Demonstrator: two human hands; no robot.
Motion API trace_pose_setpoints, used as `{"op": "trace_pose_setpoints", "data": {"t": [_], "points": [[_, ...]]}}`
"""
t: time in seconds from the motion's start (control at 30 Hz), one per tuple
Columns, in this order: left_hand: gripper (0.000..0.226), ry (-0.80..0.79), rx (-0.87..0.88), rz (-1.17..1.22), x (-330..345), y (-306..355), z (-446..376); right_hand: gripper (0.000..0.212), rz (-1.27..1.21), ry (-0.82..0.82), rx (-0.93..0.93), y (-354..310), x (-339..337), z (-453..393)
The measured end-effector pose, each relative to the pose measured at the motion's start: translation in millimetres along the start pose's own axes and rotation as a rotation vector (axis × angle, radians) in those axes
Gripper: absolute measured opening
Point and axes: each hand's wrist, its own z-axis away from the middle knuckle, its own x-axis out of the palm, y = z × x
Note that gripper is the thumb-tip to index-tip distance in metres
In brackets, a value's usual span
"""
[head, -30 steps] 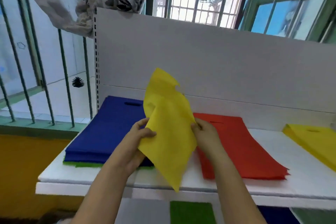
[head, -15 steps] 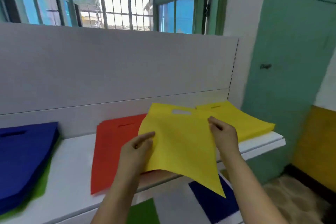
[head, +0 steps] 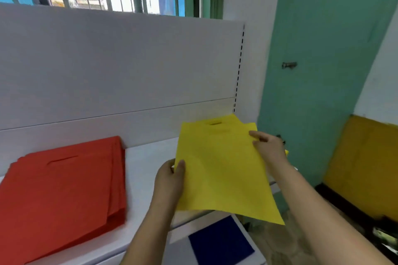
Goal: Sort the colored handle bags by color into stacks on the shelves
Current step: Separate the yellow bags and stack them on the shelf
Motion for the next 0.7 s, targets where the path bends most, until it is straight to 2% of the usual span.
{"op": "trace_pose_setpoints", "data": {"t": [0.13,0.3,0.37,0.47,0.53,0.63,0.7], "points": [[0.022,-0.119,-0.032,-0.112,21,2,-38,0.042,-0.03,-0.005,0.056,1,6,-52],[0.042,-0.393,-0.132,-0.371,43,24,-86,0.043,0.019,-0.101,0.082,-15,12,-124],[0.049,-0.393,-0.111,-0.504,53,31,-107,0.04,0.078,-0.122,0.073,-19,13,-147],[0.044,-0.31,-0.114,-0.582,67,32,-138,0.038,0.088,-0.121,0.059,-12,17,-182],[0.051,-0.241,-0.143,-0.545,75,29,-154,0.037,0.118,-0.133,0.055,-4,21,-200],[0.074,-0.24,-0.216,-0.414,89,31,-163,0.03,0.225,-0.243,0.067,8,29,-216],[0.075,-0.234,-0.238,-0.397,100,32,-166,0.028,0.321,-0.332,0.082,11,34,-224]]}}
